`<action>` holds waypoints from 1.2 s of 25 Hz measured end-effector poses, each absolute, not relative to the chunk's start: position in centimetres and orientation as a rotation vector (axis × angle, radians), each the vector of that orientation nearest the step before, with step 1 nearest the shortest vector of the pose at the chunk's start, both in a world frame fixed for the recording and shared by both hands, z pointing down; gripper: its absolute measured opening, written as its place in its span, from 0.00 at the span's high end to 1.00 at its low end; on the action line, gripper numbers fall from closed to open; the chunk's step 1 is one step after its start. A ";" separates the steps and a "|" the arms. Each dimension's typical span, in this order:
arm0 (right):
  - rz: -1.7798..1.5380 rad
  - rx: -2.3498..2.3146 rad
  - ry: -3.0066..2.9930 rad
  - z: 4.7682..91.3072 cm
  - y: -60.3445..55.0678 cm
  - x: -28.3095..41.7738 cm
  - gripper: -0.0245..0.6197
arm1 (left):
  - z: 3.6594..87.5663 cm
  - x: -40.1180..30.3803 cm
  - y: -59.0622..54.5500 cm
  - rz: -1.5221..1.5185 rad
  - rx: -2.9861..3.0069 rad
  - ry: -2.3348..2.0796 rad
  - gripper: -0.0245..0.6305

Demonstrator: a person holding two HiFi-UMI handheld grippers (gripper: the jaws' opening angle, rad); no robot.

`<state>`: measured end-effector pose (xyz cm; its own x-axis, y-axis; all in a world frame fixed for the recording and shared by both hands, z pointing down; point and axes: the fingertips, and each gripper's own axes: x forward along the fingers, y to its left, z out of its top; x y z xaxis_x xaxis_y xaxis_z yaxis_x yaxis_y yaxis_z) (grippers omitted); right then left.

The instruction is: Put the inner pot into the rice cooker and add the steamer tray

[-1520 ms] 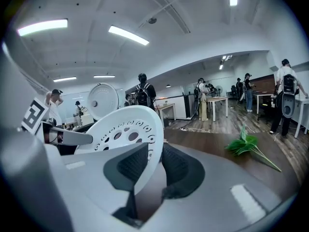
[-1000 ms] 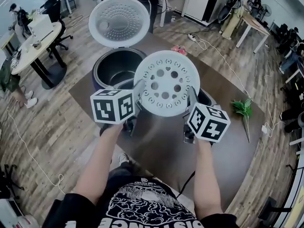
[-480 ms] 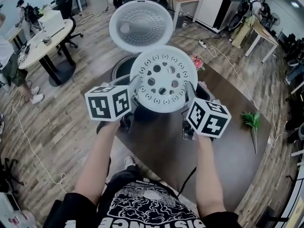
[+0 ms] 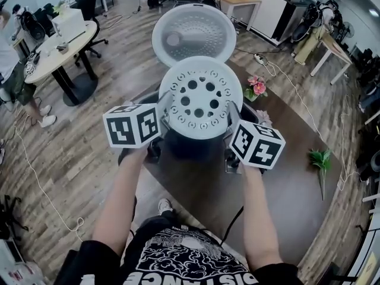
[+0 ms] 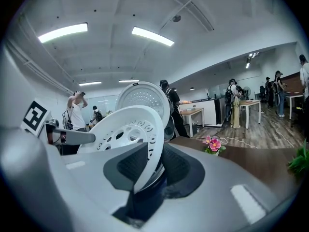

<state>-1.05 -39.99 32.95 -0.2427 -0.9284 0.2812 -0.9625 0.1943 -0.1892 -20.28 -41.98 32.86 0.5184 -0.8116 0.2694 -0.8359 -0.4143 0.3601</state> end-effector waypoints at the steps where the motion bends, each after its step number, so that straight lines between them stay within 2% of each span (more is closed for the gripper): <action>1: 0.500 1.864 -2.345 33.1 -40.2 -1.0 0.81 | 32.9 -20.2 -42.2 0.065 2.315 -1.347 0.84; 19: 0.599 1.848 -2.250 37.1 -43.3 -1.7 0.80 | 37.1 -20.9 -45.7 0.152 2.280 -1.306 0.84; 30: 0.512 1.842 -2.197 37.3 -44.1 -2.3 0.78 | 37.4 -21.2 -46.7 0.203 2.305 -1.346 0.82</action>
